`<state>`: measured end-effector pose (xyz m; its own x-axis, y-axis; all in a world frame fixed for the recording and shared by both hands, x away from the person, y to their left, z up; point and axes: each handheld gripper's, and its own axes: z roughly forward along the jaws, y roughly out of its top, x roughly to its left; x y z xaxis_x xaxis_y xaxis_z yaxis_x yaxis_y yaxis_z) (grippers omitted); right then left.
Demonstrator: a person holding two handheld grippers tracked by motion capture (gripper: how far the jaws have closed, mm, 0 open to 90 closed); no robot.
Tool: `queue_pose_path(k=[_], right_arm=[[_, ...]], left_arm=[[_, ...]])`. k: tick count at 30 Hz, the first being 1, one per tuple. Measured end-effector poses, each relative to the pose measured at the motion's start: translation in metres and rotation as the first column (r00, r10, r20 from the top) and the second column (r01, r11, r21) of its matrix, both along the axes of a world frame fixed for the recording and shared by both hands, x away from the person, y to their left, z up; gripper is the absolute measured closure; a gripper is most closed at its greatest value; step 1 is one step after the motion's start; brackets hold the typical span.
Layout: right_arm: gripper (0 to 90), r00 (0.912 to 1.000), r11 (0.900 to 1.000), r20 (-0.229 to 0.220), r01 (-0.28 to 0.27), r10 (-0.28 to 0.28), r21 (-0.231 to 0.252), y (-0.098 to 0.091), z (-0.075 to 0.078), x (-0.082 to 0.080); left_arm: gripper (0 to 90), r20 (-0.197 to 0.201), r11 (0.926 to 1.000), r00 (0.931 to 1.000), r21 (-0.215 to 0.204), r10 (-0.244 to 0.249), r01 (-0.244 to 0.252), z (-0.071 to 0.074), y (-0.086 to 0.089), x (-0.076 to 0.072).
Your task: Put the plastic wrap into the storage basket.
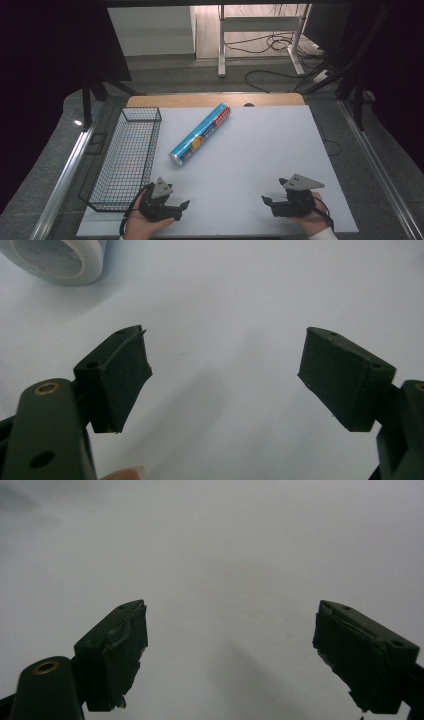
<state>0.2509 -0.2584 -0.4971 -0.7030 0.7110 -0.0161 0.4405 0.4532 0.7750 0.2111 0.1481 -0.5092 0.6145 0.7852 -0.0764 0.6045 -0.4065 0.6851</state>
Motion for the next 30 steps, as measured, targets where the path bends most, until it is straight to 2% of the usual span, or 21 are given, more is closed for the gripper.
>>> queue_pose_path(k=[3, 7, 12, 17, 20, 25, 30], right_arm=[[14.9, 1.0000, 1.0000, 0.000, 0.004, -0.004, 0.003, -0.003, -0.002, 0.000], [14.9, 0.9999, 1.0000, -0.010, -0.006, 0.006, -0.002, -0.003, -0.004, 0.000], [14.0, 0.9998, 0.9999, -0.018, 0.007, -0.008, -0.008, -0.003, -0.006, -0.002], [13.7, 0.9998, 0.9997, -0.003, 0.019, -0.019, -0.014, -0.003, -0.003, -0.007], [13.6, 0.9998, 0.9997, 0.009, 0.016, -0.016, -0.018, -0.002, -0.003, -0.008], [13.6, 0.9997, 0.9997, 0.002, 0.022, -0.022, -0.014, -0.003, -0.002, -0.004], [13.6, 0.9997, 0.9997, -0.004, 0.023, -0.023, -0.012, -0.005, -0.004, -0.002]], left_arm=[[19.9, -0.009, 1.0000, 0.9999, 0.006, 0.005, -0.005, -0.001, -0.003, 0.002], [19.6, -0.014, 1.0000, 0.9999, 0.007, -0.006, 0.006, 0.001, -0.008, 0.003], [19.5, -0.032, 0.9996, 0.9992, 0.017, -0.023, 0.024, 0.001, -0.011, 0.002], [19.1, -0.041, 0.9995, 0.9987, -0.007, -0.032, 0.031, 0.004, -0.012, -0.002], [18.5, -0.035, 0.9991, 0.9985, -0.002, -0.042, 0.042, 0.008, -0.016, -0.003], [16.8, -0.049, 0.9982, 0.9970, -0.013, -0.060, 0.059, 0.018, -0.022, 0.005], [17.0, -0.054, 0.9970, 0.9955, -0.005, -0.078, 0.077, 0.028, -0.032, 0.014]])
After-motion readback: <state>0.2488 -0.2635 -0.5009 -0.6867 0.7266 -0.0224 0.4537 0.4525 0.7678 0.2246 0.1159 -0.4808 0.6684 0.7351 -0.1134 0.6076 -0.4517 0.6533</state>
